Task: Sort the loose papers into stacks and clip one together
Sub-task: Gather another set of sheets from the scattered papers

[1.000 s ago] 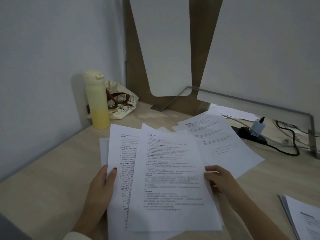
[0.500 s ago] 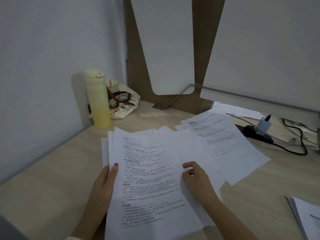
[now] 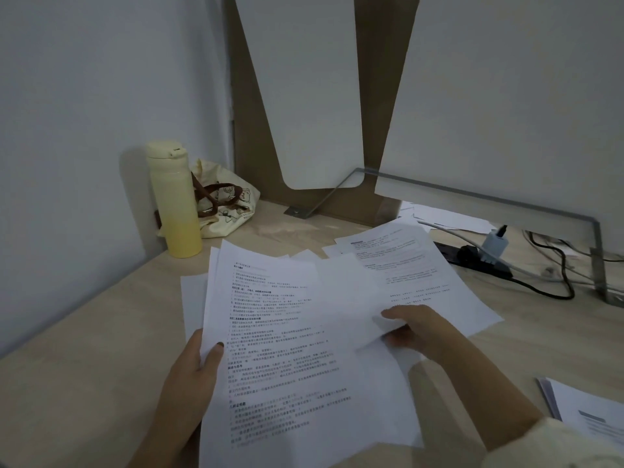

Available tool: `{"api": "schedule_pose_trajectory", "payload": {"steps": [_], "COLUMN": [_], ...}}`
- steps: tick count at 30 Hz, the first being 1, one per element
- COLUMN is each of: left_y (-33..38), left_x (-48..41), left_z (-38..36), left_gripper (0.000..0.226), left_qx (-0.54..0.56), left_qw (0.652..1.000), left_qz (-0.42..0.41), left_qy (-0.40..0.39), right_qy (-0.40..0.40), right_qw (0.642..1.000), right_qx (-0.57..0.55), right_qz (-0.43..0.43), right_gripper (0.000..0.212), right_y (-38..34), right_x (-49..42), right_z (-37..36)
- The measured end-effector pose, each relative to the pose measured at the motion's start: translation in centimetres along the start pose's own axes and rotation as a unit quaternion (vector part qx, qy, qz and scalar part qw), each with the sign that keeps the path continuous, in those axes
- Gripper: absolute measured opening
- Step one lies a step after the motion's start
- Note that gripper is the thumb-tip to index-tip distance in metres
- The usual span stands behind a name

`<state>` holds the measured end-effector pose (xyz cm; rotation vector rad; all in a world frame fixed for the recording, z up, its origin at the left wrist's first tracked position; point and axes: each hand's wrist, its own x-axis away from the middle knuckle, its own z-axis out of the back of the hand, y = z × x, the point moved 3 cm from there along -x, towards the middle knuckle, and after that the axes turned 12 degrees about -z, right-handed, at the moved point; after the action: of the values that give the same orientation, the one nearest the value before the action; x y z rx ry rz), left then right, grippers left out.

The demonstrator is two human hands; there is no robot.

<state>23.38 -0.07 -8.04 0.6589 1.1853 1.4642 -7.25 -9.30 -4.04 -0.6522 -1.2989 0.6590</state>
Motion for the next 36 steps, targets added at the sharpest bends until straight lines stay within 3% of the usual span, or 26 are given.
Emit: {"api": "schedule_pose_trajectory", "payload": {"steps": [4,8,10,13,15,18,20,23,25,27,29,33,34,36], "left_y": [-0.1,-0.2,-0.1,0.2,0.2,0.4,0.3,0.4,0.5,0.4,0.3,0.9,0.9,0.8], "left_x": [0.1,0.0,0.0,0.2,0.2,0.3,0.2,0.2,0.3,0.5,0.8,1.4,1.5,1.6], "left_z": [0.0,0.0,0.0,0.0,0.0,-0.1,-0.1,-0.2,0.0,0.3,0.5,0.7,0.7,0.8], "left_gripper": [0.025,0.029,0.029,0.028,0.026,0.026,0.029,0.028,0.025,0.027,0.028,0.031,0.031,0.031], "left_qx": [-0.006,-0.013,-0.011,-0.003,0.005,0.011,0.011,0.026,0.060,0.123,0.200,0.254,0.251,0.253], "left_qw": [1.000,1.000,1.000,1.000,1.000,1.000,1.000,0.999,0.997,0.990,0.975,0.962,0.963,0.963], "left_qz": [-0.001,0.010,0.012,0.014,0.014,0.015,0.020,0.029,0.044,0.070,0.096,0.100,0.097,0.094], "left_qy": [0.006,0.005,0.003,0.005,0.010,0.013,0.007,-0.006,-0.017,-0.027,-0.033,-0.020,-0.017,-0.014], "right_qy": [-0.048,-0.042,-0.043,0.036,0.099,0.169,0.212,0.269,0.228,0.134,0.041,-0.011,-0.020,-0.040], "right_qw": [0.998,0.996,0.996,0.994,0.983,0.966,0.943,0.891,0.868,0.855,0.854,0.852,0.851,0.843], "right_qx": [-0.029,-0.065,-0.041,0.037,0.071,0.026,-0.034,-0.024,0.020,0.089,0.144,0.264,0.289,0.327], "right_qz": [0.036,0.049,0.060,0.093,0.138,0.195,0.254,0.365,0.441,0.494,0.498,0.451,0.438,0.425], "right_gripper": [0.008,0.025,0.023,0.009,0.012,0.017,0.021,0.013,0.016,0.032,0.034,0.049,0.046,0.020], "right_y": [0.9,2.1,2.2,1.9,1.4,0.0,-1.2,-3.1,-3.6,-2.9,-1.2,3.6,4.6,5.9], "right_x": [0.7,0.3,0.5,0.8,1.0,2.4,4.0,7.6,9.8,11.2,10.6,5.7,4.8,4.6], "right_z": [-1.4,-2.3,-3.1,-3.5,-2.7,-0.2,1.7,3.3,2.9,1.8,0.8,0.0,-0.1,-0.5]}}
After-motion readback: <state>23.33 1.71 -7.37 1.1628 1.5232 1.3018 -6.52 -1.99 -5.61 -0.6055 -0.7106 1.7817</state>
